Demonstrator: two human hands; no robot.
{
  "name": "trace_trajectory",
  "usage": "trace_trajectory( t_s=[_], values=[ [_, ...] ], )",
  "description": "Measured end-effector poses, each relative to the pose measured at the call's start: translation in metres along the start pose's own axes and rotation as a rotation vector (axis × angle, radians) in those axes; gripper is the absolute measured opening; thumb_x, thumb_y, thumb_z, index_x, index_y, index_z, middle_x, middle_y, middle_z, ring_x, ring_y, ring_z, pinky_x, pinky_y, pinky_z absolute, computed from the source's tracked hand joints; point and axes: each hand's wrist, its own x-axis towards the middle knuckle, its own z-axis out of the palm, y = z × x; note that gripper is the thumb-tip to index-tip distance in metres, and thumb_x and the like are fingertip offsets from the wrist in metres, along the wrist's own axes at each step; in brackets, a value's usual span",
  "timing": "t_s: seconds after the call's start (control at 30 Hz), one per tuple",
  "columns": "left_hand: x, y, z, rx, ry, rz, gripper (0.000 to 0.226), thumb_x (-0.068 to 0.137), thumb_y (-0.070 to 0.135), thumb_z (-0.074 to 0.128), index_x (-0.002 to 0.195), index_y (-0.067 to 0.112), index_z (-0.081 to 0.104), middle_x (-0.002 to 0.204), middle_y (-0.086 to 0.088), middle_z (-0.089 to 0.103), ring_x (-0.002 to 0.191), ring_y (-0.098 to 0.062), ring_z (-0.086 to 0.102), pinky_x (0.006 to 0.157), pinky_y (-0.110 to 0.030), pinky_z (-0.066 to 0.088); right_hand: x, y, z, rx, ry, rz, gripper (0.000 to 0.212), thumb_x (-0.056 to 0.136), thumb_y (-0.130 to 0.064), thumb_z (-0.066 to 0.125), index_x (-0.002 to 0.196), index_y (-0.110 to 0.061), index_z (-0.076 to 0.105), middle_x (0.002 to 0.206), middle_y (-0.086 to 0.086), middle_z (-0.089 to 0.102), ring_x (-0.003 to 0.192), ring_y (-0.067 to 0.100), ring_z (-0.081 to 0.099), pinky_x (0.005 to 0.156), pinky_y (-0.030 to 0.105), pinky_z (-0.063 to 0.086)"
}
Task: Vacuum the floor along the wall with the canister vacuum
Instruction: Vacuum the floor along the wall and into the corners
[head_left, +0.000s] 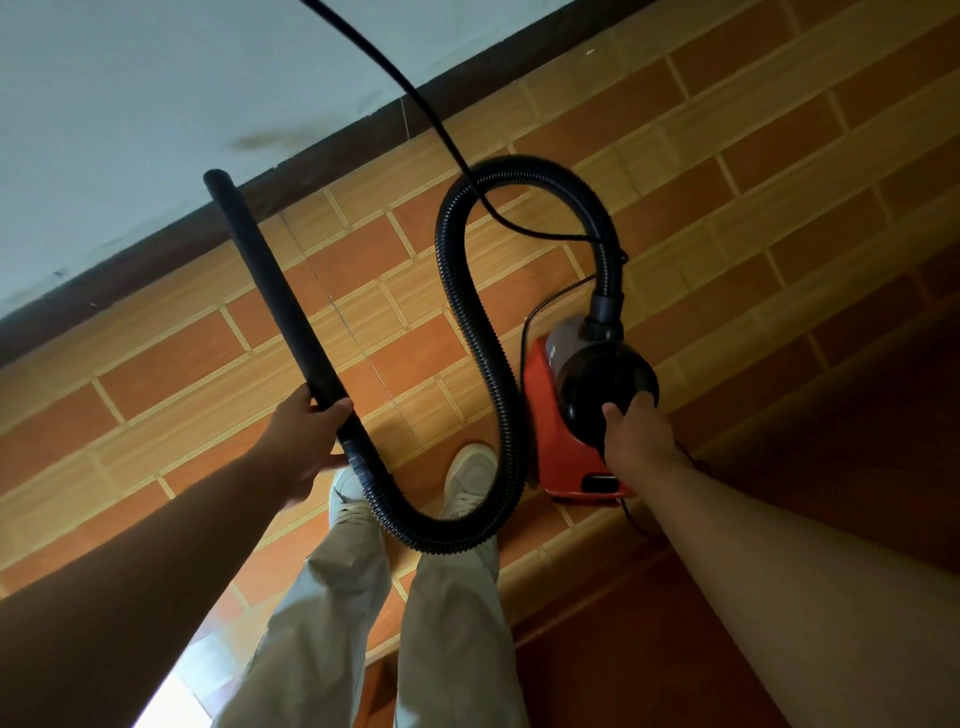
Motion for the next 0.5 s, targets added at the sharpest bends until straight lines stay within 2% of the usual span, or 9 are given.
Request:
trace_trajectory(
  t_s=[0.03, 0.13, 0.27, 0.37, 0.5],
  values=[
    [-0.001, -0.001, 0.000, 0.019, -0.007, 0.003, 0.024, 0.101, 0.011, 0.058, 0.125, 0.012, 0.054, 0.120, -0.020, 0.062, 0.113, -0.036, 0.063, 0.080, -0.049, 0.058, -0.005, 0.006, 0.000, -0.049, -0.008, 0.014, 0.043, 0.110, -0.029, 0.044, 0.140, 0.001, 0.039, 0.126, 0.026, 0.061, 0.097, 0.035, 0.062, 0.053, 0.026, 0.035],
    [-0.003, -0.003, 0.001, 0.079, -0.029, 0.013, 0.026, 0.101, 0.010, 0.058, 0.127, 0.013, 0.054, 0.119, -0.019, 0.063, 0.108, -0.034, 0.064, 0.076, -0.046, 0.058, -0.016, 0.023, 0.006, -0.103, -0.013, 0.051, 0.046, 0.110, -0.032, 0.043, 0.142, 0.002, 0.039, 0.133, 0.027, 0.058, 0.116, 0.040, 0.061, 0.071, 0.033, 0.042],
    [-0.001, -0.003, 0.003, 0.139, -0.036, 0.026, 0.026, 0.101, 0.011, 0.059, 0.125, 0.015, 0.055, 0.117, -0.018, 0.065, 0.106, -0.035, 0.066, 0.083, -0.050, 0.059, -0.019, 0.035, 0.015, -0.101, -0.021, 0.106, 0.050, 0.110, -0.034, 0.042, 0.146, 0.001, 0.036, 0.134, 0.026, 0.058, 0.116, 0.042, 0.062, 0.058, 0.031, 0.039],
    [0.000, 0.002, 0.004, 0.158, -0.037, 0.036, 0.026, 0.101, 0.011, 0.059, 0.126, 0.018, 0.055, 0.116, -0.017, 0.065, 0.103, -0.033, 0.067, 0.079, -0.047, 0.059, -0.013, 0.039, 0.015, -0.042, -0.021, 0.130, 0.051, 0.109, -0.034, 0.046, 0.143, 0.003, 0.039, 0.136, 0.029, 0.056, 0.120, 0.044, 0.058, 0.079, 0.039, 0.046],
    [0.000, 0.016, 0.004, 0.200, -0.043, 0.056, 0.032, 0.100, 0.010, 0.059, 0.132, 0.015, 0.054, 0.116, -0.018, 0.065, 0.103, -0.033, 0.067, 0.069, -0.040, 0.058, -0.007, 0.026, 0.000, 0.047, -0.065, 0.188, 0.063, 0.106, -0.034, 0.054, 0.151, 0.003, 0.032, 0.147, 0.027, 0.049, 0.127, 0.045, 0.055, 0.089, 0.043, 0.051]
  ],
)
